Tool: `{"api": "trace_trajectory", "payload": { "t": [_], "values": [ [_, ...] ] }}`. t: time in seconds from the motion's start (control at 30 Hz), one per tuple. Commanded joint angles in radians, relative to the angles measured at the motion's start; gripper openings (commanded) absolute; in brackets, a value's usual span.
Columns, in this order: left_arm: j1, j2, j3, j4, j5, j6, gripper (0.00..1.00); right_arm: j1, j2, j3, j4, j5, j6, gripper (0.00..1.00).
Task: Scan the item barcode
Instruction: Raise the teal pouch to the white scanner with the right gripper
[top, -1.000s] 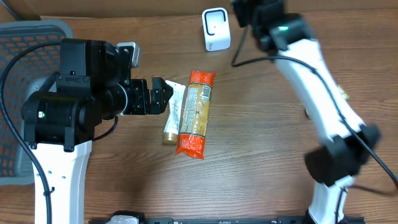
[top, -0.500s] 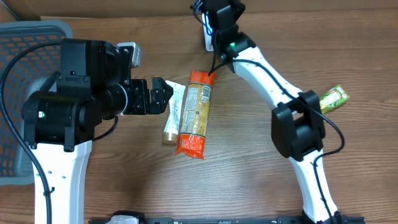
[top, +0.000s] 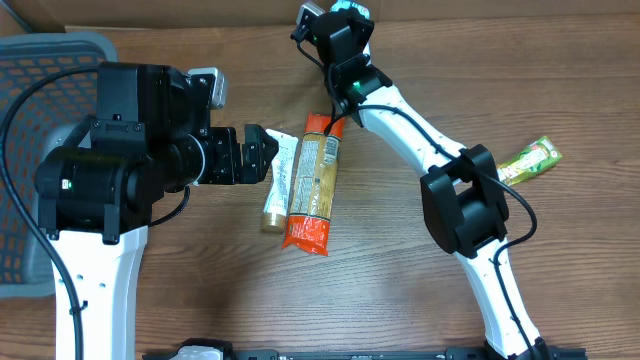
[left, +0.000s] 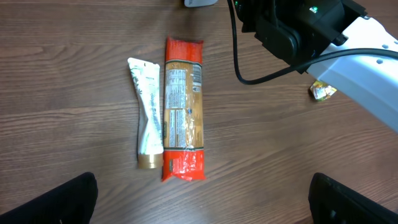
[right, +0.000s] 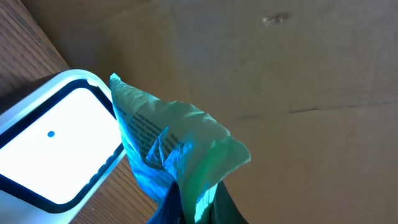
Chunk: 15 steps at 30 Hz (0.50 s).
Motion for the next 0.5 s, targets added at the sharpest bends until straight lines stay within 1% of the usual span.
{"api": "trace_trajectory", "payload": {
  "t": [0.0, 0.47],
  "values": [
    [-0.008, 0.003, 0.003, 0.001, 0.008, 0.022, 1.00, 0.003, -0.005, 0.000, 0.014, 0.045, -0.004, 0.04],
    [-0.008, 0.003, 0.003, 0.001, 0.008, 0.022, 1.00, 0.000, 0.002, -0.013, 0.015, 0.044, -0.004, 0.04]
  ]
}}
